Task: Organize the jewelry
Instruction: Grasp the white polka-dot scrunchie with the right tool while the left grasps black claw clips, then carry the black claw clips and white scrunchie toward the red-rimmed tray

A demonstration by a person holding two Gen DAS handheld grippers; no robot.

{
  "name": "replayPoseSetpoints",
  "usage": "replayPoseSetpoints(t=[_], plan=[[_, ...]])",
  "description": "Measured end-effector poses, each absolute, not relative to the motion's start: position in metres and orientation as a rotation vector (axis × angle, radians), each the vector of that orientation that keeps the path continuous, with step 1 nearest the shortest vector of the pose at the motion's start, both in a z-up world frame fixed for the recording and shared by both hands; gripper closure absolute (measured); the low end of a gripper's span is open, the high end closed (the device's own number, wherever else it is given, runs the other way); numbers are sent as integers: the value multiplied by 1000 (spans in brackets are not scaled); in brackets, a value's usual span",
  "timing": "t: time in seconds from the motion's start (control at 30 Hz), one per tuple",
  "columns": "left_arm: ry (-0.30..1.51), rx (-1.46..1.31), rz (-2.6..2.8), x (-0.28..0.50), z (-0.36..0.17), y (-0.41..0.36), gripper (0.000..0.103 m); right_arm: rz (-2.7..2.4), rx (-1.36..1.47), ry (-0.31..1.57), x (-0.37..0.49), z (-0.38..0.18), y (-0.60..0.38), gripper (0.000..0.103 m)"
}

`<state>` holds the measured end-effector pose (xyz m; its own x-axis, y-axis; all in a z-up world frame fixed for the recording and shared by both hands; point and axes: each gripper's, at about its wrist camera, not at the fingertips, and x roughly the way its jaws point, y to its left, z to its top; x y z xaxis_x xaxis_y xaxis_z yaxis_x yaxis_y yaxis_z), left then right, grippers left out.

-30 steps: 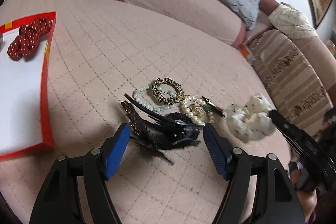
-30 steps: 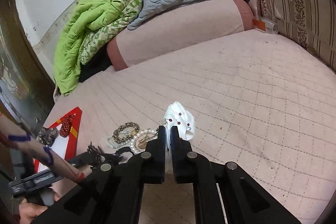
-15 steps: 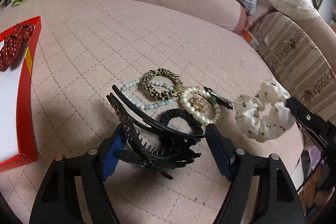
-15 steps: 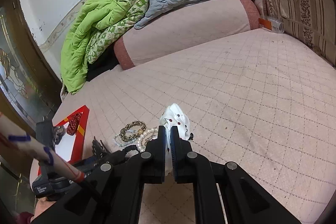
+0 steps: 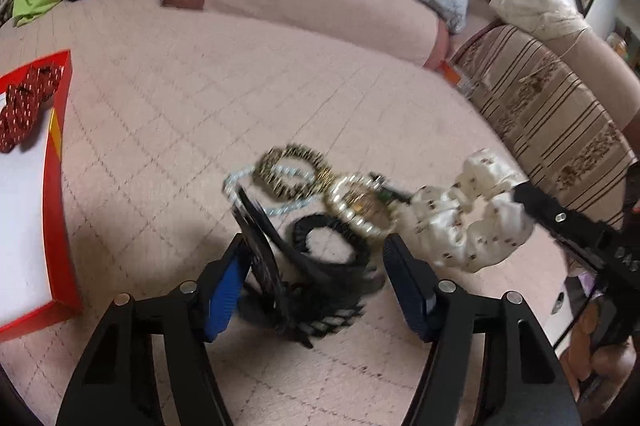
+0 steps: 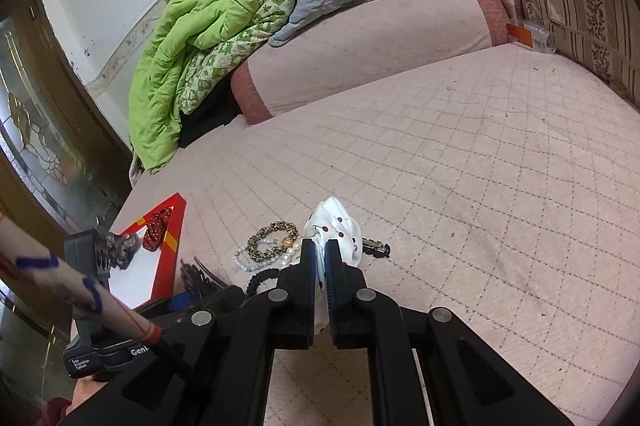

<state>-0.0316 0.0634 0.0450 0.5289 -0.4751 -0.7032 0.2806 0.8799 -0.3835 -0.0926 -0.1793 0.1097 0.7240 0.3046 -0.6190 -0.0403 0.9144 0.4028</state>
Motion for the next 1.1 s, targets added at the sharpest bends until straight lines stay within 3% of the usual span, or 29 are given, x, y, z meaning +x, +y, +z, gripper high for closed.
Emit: replayPoseSetpoints(t=[0.43, 0.63, 0.77, 0.9, 1.1], plan=[[1044, -177, -445, -28, 22, 53, 36, 211, 382, 746, -91, 110, -179, 96], [1013, -111, -487, -45, 25, 44, 36, 207, 391, 744, -90, 110, -181, 96], [1005, -111, -503, -49, 26, 47, 42, 215, 389, 744, -89, 112, -178, 96], [1020, -93, -539, -57, 28, 48, 43, 211, 384, 739, -90, 114, -178, 96], [1033, -65, -568, -68, 24, 48, 33, 211, 387, 741, -90, 115, -176, 96]])
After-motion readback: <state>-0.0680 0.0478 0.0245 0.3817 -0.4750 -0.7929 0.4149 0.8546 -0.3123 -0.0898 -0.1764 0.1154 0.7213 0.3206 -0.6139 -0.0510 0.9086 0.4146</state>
